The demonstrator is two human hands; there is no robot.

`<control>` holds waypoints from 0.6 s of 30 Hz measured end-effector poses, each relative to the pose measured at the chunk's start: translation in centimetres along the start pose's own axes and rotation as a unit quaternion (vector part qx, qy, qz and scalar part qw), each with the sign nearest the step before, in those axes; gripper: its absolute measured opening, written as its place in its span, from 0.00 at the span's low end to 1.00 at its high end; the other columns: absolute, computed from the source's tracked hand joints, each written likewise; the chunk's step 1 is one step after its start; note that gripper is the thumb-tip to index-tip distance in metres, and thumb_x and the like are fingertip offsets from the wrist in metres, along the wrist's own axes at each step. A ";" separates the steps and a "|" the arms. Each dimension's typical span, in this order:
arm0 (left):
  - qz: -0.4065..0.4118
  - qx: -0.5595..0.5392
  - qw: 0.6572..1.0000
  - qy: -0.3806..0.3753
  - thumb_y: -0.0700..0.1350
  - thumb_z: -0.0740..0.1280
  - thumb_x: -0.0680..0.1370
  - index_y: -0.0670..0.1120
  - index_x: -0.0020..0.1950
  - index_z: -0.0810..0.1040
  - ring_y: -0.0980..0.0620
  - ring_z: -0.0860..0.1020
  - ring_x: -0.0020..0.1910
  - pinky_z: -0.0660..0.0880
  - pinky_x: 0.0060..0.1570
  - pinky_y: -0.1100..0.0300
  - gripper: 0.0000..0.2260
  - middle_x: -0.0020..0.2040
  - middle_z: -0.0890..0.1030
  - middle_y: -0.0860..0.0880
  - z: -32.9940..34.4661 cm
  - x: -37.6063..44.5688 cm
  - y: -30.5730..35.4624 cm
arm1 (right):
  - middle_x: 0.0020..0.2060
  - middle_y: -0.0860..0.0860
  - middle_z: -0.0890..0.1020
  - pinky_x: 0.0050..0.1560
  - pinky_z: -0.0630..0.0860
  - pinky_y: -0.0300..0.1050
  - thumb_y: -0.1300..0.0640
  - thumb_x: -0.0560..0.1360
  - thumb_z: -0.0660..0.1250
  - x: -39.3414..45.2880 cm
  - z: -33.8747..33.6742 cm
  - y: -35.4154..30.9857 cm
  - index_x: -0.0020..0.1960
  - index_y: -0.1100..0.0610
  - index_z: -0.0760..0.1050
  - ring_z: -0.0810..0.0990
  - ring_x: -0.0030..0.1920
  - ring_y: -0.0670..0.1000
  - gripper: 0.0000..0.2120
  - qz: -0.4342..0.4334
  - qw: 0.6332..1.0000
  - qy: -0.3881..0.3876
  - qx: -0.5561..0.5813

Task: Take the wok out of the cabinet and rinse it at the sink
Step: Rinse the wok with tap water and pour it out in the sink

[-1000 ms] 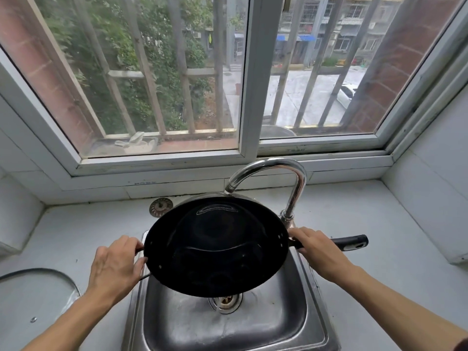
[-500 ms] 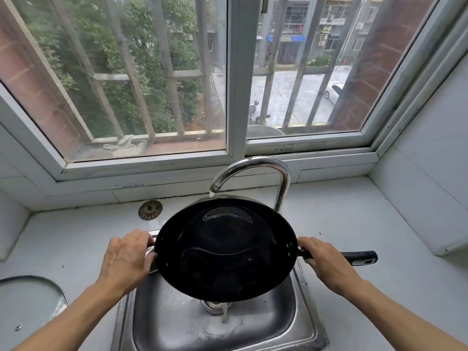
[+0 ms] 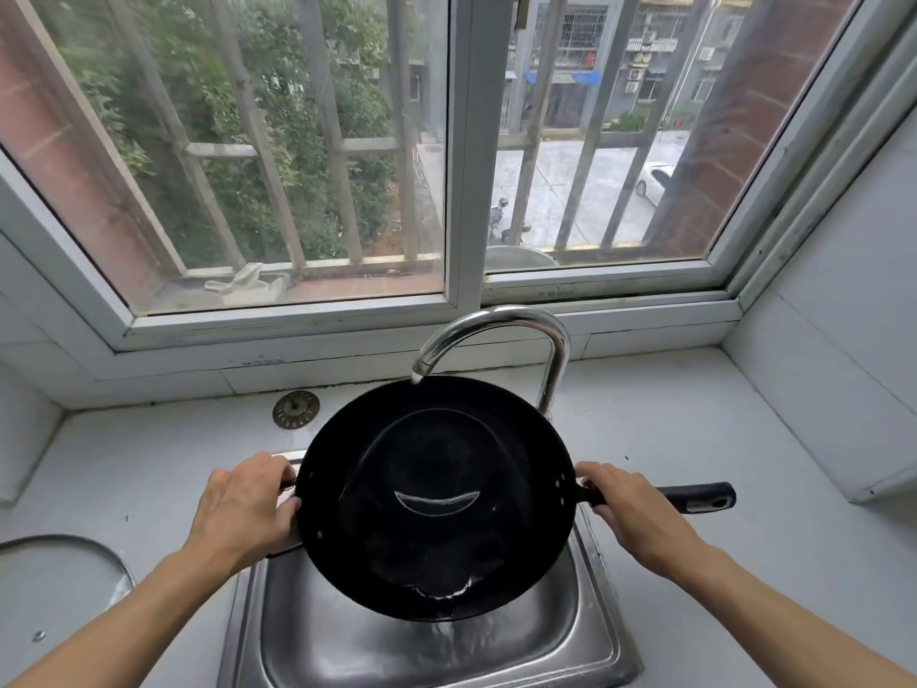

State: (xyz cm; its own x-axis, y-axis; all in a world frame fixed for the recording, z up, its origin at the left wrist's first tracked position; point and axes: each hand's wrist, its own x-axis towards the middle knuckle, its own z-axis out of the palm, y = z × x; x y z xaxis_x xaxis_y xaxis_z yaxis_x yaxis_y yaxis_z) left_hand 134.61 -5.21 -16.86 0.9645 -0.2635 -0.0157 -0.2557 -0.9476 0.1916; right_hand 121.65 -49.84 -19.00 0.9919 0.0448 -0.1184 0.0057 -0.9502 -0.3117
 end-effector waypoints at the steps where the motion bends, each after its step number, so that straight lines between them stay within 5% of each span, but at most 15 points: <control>1: -0.005 -0.001 1.000 -0.002 0.48 0.73 0.70 0.47 0.45 0.76 0.44 0.77 0.43 0.69 0.47 0.51 0.08 0.41 0.75 0.52 0.0 -0.1 -0.2 | 0.52 0.45 0.77 0.53 0.73 0.48 0.62 0.76 0.66 0.1 0.1 -0.1 0.67 0.44 0.63 0.75 0.50 0.52 0.25 -0.001 1.000 -0.006 0.003; 11: -0.076 -0.103 0.992 -0.021 0.43 0.74 0.68 0.49 0.46 0.82 0.47 0.80 0.46 0.76 0.48 0.51 0.08 0.41 0.82 0.52 -0.3 -0.3 -2.8 | 0.52 0.42 0.77 0.51 0.75 0.47 0.56 0.73 0.68 2.2 -0.8 -2.1 0.62 0.42 0.61 0.75 0.50 0.49 0.23 -0.024 0.998 -0.052 0.016; 18: -0.141 -0.206 0.967 -0.050 0.37 0.76 0.66 0.49 0.43 0.83 0.53 0.82 0.44 0.77 0.51 0.56 0.10 0.41 0.84 0.53 -0.5 0.0 -4.3 | 0.42 0.45 0.78 0.43 0.75 0.49 0.59 0.72 0.69 3.2 -1.2 -3.6 0.54 0.45 0.63 0.75 0.41 0.51 0.19 -0.045 0.998 -0.052 0.007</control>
State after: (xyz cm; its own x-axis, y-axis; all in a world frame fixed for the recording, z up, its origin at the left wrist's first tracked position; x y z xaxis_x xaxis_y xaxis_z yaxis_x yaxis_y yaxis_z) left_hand 135.71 -1.04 -17.21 0.9759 -0.0410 -0.2142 0.0835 -0.8372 0.5405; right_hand 124.98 -46.66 -17.17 0.9693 0.1613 -0.1858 0.0909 -0.9365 -0.3386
